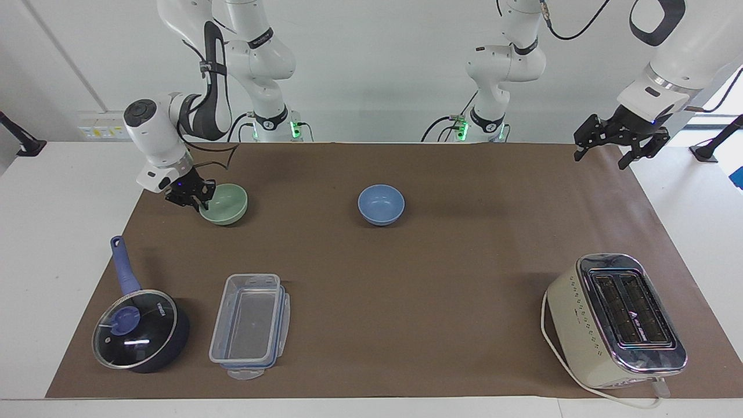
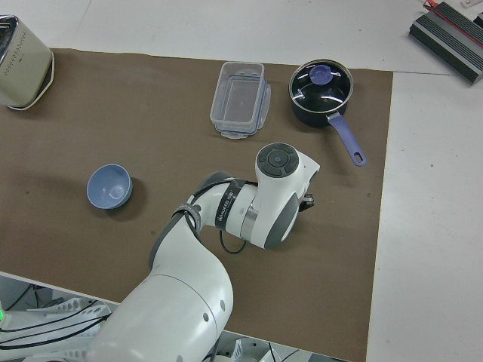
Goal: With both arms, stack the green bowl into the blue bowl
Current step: 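Move the right gripper to the green bowl rim and grip it, then carry the green bowl with the right gripper toward the blue bowl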
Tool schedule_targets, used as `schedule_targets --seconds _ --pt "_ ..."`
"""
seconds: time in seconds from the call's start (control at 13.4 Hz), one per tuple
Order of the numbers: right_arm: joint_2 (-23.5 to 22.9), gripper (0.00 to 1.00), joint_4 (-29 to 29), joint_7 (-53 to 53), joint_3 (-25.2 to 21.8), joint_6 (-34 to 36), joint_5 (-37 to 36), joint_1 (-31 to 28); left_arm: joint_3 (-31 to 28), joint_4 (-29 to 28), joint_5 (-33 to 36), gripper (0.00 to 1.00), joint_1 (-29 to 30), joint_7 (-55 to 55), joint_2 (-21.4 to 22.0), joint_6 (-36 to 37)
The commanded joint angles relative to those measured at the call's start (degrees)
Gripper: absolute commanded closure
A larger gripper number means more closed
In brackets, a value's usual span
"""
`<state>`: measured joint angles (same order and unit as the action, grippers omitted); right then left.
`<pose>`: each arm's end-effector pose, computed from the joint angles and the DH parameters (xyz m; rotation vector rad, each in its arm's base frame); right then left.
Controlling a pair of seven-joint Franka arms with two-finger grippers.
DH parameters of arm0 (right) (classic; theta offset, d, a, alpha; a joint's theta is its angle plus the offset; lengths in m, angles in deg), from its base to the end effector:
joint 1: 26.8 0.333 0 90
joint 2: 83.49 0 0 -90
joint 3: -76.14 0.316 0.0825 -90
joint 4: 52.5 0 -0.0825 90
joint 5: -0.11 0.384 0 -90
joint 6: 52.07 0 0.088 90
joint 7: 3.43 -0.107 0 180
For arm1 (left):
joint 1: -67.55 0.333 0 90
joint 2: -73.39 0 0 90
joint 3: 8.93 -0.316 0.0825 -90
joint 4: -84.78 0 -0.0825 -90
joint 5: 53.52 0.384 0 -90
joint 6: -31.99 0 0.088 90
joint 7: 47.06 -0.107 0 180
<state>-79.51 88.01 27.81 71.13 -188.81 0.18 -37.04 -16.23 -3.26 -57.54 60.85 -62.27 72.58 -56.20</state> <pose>0.4562 -0.1242 0.3252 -3.1062 -0.4352 -0.0092 0.5560 -0.0024 0.6303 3.0470 -0.3934 -0.0029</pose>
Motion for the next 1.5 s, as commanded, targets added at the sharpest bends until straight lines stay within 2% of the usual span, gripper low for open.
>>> schedule_targets --seconds 0.0,0.22,0.37,0.67,0.97,1.42 --pt "-0.6 1.0 -1.5 -0.7 0.5 1.2 1.2 -0.5 0.3 1.5 0.8 0.0 0.2 0.4 -0.5 1.1" --pt "-0.5 1.0 -10.2 -0.5 0.7 12.9 1.7 0.0 0.3 1.5 0.8 0.0 0.2 0.4 -0.5 1.1" --pt "0.2 1.0 -15.2 0.0 0.8 19.6 6.1 0.7 0.4 1.5 0.8 0.0 0.2 0.4 -0.5 1.2" --pt "1.4 1.0 -20.4 -3.3 1.0 26.2 7.2 4.3 0.3 1.5 0.8 0.0 0.2 0.4 -0.5 1.1" --pt "1.4 1.0 -21.7 -14.1 1.4 27.0 7.5 12.6 0.3 1.5 0.8 0.0 0.2 0.4 -0.5 1.2" --pt "0.7 1.0 -21.2 -34.2 1.5 23.5 7.6 28.6 0.3 1.5 0.8 0.0 0.1 0.4 -0.5 1.2"
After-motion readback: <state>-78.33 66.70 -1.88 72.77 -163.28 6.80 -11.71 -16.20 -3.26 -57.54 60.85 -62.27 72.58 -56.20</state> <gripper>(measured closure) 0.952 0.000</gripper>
